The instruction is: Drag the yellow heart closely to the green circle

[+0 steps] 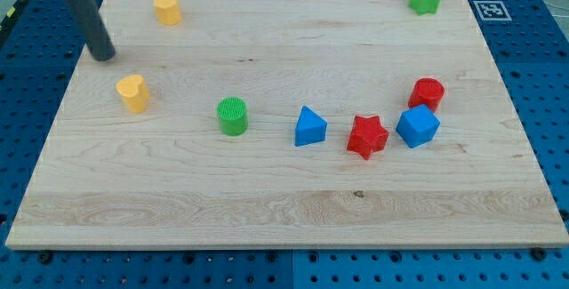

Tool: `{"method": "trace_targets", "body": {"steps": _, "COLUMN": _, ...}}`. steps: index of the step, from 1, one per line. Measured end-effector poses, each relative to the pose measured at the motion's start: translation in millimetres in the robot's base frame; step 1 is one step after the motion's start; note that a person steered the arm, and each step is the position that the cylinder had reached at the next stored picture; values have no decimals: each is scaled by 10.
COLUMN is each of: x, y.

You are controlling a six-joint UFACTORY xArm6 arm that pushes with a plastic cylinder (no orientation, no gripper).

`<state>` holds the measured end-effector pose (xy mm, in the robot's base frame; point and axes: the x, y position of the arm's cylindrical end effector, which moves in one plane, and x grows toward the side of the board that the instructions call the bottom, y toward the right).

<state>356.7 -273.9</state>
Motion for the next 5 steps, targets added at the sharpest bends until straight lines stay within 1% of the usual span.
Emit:
{"method": "trace_targets", "body": {"steps": 1, "x": 182, "y": -56}}
{"method": "trace_targets", "body": {"steps": 2, "x": 484, "y": -56}}
{"method": "trace_targets", "body": {"steps": 3, "x": 683, "y": -45}}
{"method": "trace_targets", "body": {"steps": 5, "x": 698, "y": 643}}
